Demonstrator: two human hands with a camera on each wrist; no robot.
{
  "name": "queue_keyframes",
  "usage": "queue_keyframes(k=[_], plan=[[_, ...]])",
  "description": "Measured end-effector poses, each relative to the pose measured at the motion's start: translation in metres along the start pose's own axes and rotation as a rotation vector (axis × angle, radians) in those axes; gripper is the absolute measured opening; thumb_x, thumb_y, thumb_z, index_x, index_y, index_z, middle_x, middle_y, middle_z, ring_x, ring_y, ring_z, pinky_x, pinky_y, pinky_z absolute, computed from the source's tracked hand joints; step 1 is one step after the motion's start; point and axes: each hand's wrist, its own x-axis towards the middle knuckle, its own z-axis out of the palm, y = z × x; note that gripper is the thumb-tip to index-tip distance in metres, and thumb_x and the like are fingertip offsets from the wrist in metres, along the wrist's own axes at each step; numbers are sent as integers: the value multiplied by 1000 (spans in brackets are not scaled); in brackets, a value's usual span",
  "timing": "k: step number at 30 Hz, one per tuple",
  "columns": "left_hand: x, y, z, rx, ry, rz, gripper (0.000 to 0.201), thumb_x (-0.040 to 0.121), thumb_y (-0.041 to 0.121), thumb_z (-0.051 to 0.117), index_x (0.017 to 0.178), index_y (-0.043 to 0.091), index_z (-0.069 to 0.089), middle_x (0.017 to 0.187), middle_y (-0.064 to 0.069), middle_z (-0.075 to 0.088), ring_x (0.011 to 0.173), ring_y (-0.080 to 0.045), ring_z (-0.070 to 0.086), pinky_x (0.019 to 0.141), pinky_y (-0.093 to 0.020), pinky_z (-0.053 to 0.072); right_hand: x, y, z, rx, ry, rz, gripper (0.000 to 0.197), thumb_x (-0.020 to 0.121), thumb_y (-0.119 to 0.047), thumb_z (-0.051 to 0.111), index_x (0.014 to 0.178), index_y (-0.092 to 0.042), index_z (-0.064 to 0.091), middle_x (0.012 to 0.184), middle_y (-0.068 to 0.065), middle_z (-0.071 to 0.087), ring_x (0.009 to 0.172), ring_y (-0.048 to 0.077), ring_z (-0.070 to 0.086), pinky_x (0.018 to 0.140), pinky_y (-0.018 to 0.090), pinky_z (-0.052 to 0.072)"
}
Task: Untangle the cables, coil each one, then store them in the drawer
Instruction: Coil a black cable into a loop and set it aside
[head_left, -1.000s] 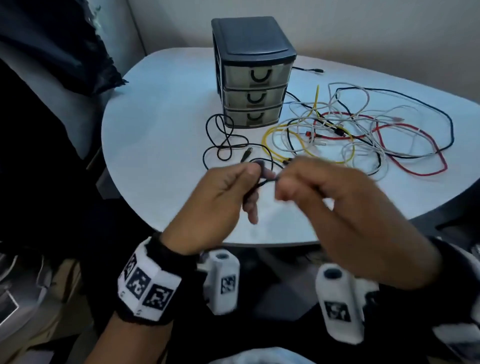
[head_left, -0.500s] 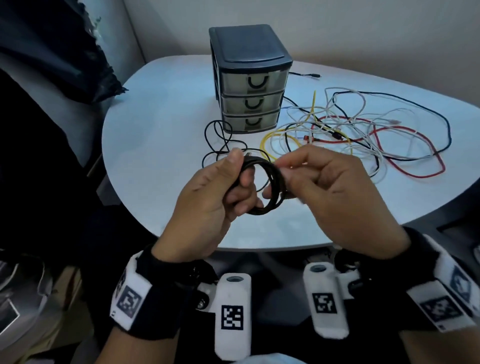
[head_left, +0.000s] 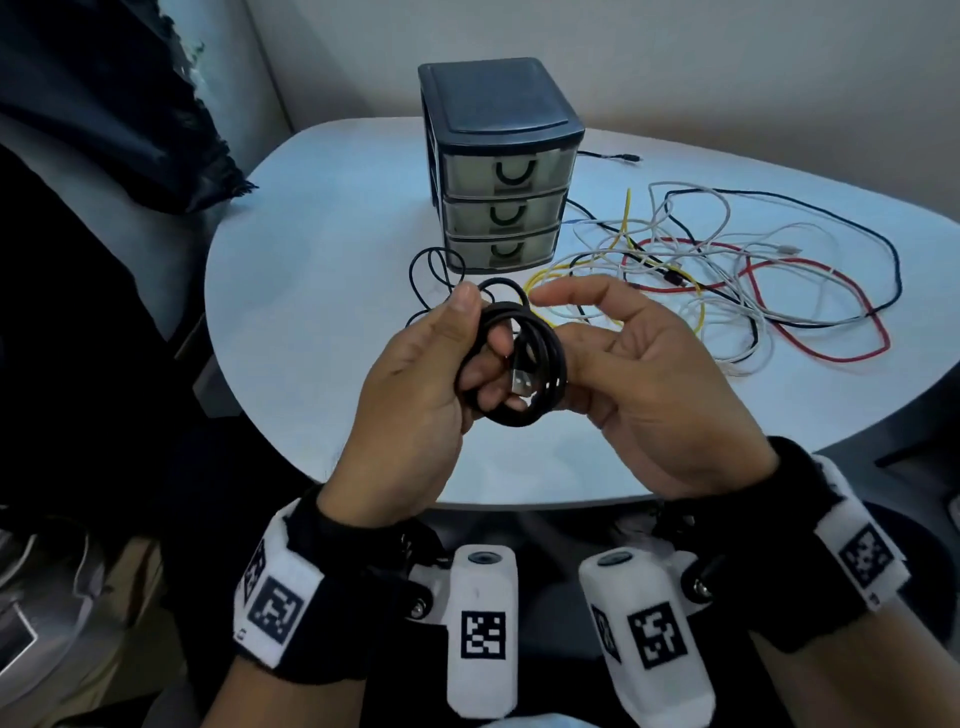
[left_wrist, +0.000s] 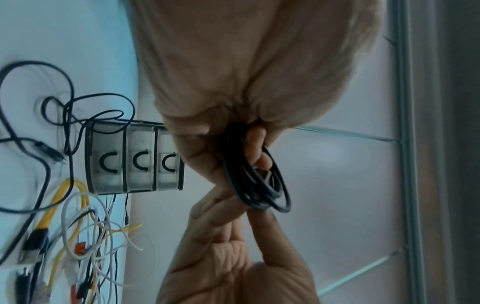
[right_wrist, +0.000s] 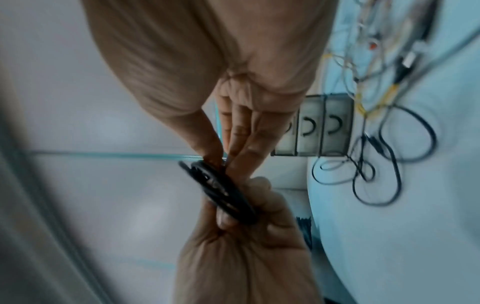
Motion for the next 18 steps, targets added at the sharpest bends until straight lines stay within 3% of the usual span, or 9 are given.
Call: queue_keyframes(k=[3, 5, 6, 8, 9, 12, 14, 16, 18], plan=[[2, -2, -2, 120, 46, 67, 42, 98, 42, 48, 65, 21, 62, 52, 9, 38, 51, -9, 39, 54, -19, 41, -2, 2, 0, 23, -6, 28, 19, 80, -11, 58, 95, -6, 68, 84, 10, 71, 74, 19, 64, 57, 24, 50], [4, -1, -2, 216, 78, 111, 40, 98, 44, 47, 68, 20, 58, 53, 12, 45, 55, -11, 41, 58, -27, 38, -6, 1, 1, 92, -60, 33, 34, 83, -20, 57, 105, 4, 65, 96, 22, 68, 87, 24, 62, 64, 27, 50], [5, -2, -1, 257, 81, 129, 39, 99, 43, 47, 71, 18, 56, 55, 7, 47, 58, -15, 42, 60, -32, 38, -7, 0, 1, 85, -81, 20, 44, 81, -26, 63, 109, 8, 62, 101, 28, 65, 92, 27, 61, 68, 28, 50], [6, -6, 1, 320, 70, 158, 37, 101, 39, 43, 76, 15, 55, 63, -15, 44, 64, -23, 41, 63, -37, 39, -8, 1, 3, -20, -64, -15, 41, 74, -22, 75, 103, 4, 63, 89, 22, 68, 84, 23, 63, 70, 26, 51], [6, -8, 3, 347, 73, 172, 34, 102, 36, 41, 80, 14, 55, 65, -17, 41, 63, -22, 40, 60, -35, 39, -8, 3, 4, -92, -22, -33, 31, 73, -14, 77, 97, 0, 64, 81, 15, 68, 78, 21, 64, 70, 25, 52], [6, -12, 4, 409, 128, 207, 23, 106, 26, 40, 93, 15, 55, 60, -1, 38, 59, -19, 39, 51, -28, 39, -9, 7, 10, -394, 91, -103, 19, 76, -2, 78, 87, -5, 63, 73, 8, 64, 69, 11, 59, 63, 21, 50], [7, -13, 3, 431, 165, 247, 24, 107, 22, 40, 94, 20, 59, 58, 5, 40, 59, -17, 42, 52, -29, 41, -11, 8, 16, -585, 164, -158, 17, 77, -9, 78, 83, -9, 62, 69, -3, 63, 63, 5, 54, 55, 16, 42], [8, -12, 3, 448, 197, 285, 28, 107, 20, 40, 92, 21, 63, 58, 7, 42, 58, -14, 42, 52, -28, 41, -10, 10, 21, -608, 227, -150, 24, 77, -19, 80, 87, -14, 58, 68, 1, 67, 57, 11, 54, 52, 31, 43], [8, -12, 3, 481, 205, 323, 28, 107, 20, 41, 92, 20, 64, 61, 10, 48, 59, -8, 44, 54, -27, 42, -9, 11, 27, -560, 216, -90, 33, 78, -26, 78, 96, -22, 51, 69, 10, 70, 54, 26, 57, 53, 40, 48]])
